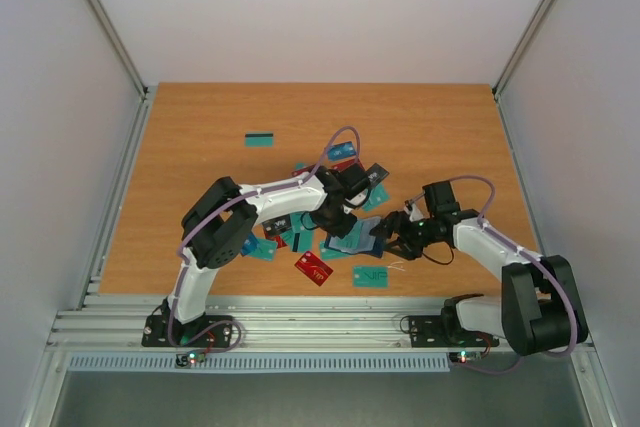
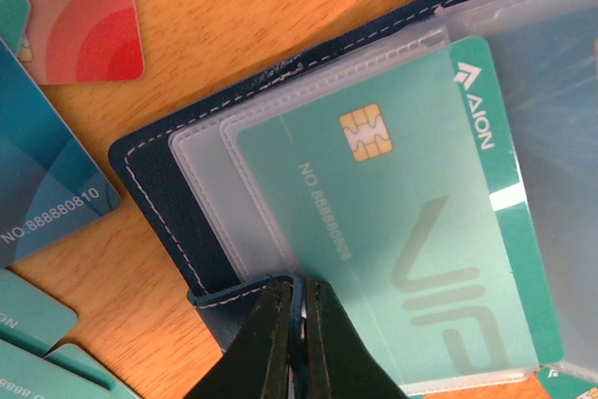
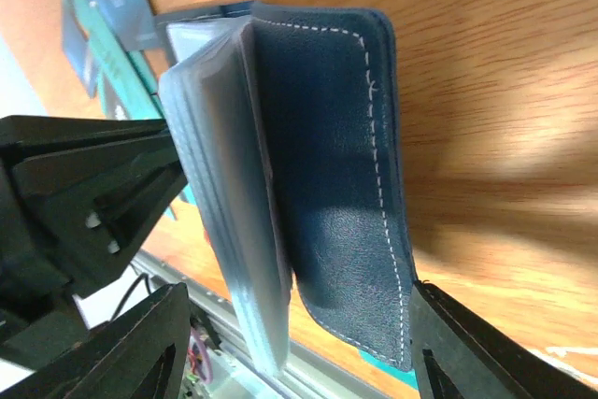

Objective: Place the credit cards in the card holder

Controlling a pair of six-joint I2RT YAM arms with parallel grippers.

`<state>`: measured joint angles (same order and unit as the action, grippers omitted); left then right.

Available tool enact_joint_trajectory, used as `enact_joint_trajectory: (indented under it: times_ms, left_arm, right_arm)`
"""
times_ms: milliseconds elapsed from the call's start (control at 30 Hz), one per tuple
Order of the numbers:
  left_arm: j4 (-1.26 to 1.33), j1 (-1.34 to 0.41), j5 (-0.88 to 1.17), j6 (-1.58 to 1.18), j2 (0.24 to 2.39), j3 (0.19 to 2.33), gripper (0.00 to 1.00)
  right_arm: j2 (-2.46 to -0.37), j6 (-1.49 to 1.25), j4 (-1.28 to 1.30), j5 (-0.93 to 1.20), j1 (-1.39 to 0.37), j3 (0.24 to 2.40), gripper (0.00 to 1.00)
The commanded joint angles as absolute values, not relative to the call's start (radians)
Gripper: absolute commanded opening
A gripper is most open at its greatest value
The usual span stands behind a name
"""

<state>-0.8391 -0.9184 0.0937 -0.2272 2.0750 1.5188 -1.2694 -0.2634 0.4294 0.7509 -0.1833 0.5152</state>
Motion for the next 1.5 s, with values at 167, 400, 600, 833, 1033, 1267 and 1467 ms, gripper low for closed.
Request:
enact_joint_trajectory:
  times_ms: [167,400,600,833,1033,1267,1467]
  left_arm:
    - [-0.821,-0.931,0.155,-0.209,2.113,1.550,0.00]
    - [-0.832,-0.931,0.147,-0.204,2.113,1.557,0.00]
    - [-0.849,-0.918,0.149,-0.212,2.100,1.567,0.00]
    - [-0.851,-0.876,0.214,-0.242,2.042,1.549,0.00]
    - [-0.839,-0.860,0.266,-0.242,2.042,1.534,0.00]
    - [-0.823,-0.852,0.311,-0.241,2.042,1.537,0.00]
    - [-0.801,-0.831,0.422,-0.259,2.050,1.567,0.00]
  right_arm:
    - [-1.238,-0.298,0.339,0.859,-0.187,0.538,0.63]
    - [-1.235,-0.311,0.325,0.876,-0.187,0.550,0.62]
    - [-1.270,-0.331,0.278,0.892,-0.188,0.547,0.61]
    - [-1.295,-0.353,0.254,0.900,-0.192,0.581,0.60]
    - [-1.317,-0.384,0.214,0.903,-0.208,0.601,0.60]
    - [-1.341,-0.408,0.175,0.901,-0.224,0.609,0.60]
    - [-1.341,-0.423,0.154,0.897,-0.226,0.613,0.60]
